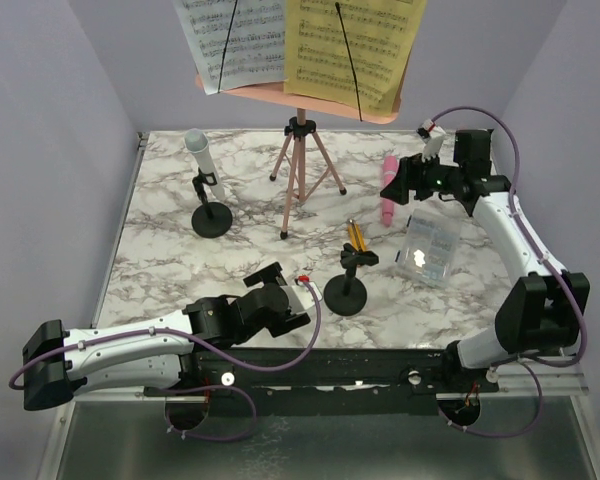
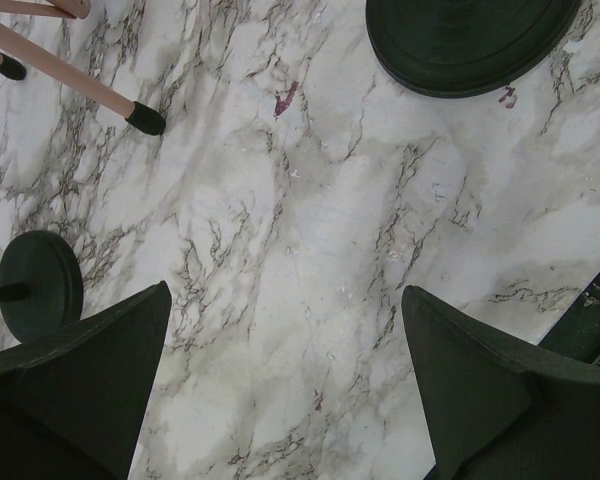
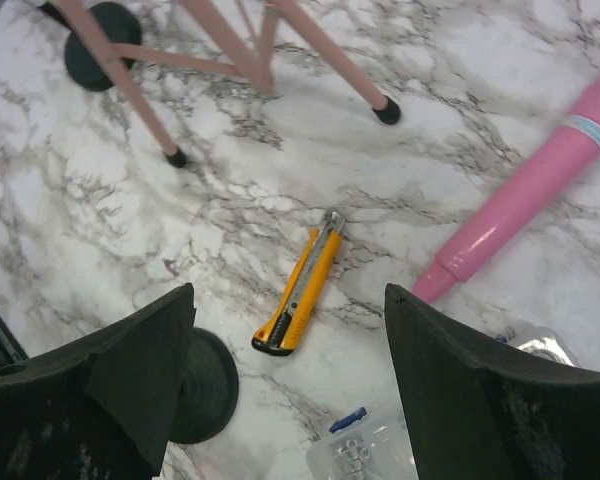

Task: Pack up the instrument practice props

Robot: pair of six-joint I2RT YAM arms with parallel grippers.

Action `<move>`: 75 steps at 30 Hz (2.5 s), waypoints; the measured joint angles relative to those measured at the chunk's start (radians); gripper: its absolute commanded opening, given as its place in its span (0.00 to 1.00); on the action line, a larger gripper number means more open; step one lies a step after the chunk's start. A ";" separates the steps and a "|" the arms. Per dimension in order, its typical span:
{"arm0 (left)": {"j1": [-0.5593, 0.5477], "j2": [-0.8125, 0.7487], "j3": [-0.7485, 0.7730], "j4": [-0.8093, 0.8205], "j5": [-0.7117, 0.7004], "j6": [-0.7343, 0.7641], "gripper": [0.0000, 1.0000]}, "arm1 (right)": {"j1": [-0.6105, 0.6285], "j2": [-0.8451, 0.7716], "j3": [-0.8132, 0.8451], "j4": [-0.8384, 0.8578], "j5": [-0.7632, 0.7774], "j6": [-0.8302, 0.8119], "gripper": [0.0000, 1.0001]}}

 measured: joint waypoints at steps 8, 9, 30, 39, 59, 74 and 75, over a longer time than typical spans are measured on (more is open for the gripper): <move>0.000 0.000 0.000 -0.005 0.002 0.000 0.99 | -0.019 -0.201 -0.194 0.049 -0.257 -0.174 0.85; 0.000 0.000 0.000 -0.006 0.001 0.000 0.99 | -0.023 -0.218 -0.218 0.050 -0.288 -0.197 0.85; 0.000 0.000 0.000 -0.015 0.007 0.000 0.99 | -0.028 0.032 -0.289 -0.720 -0.864 -1.705 0.86; 0.002 0.002 0.000 -0.015 0.008 0.000 0.99 | 0.002 0.112 -0.266 -0.921 -0.898 -1.963 0.86; 0.002 0.007 0.000 -0.018 0.009 0.000 0.99 | 0.154 0.168 -0.237 -0.958 -0.905 -2.008 0.82; 0.002 0.022 0.000 -0.022 0.009 -0.001 0.99 | 0.254 0.240 -0.196 -0.960 -0.904 -2.011 0.72; 0.002 0.024 0.000 -0.022 0.008 -0.001 0.99 | 0.255 0.240 -0.196 -0.960 -0.904 -2.011 0.71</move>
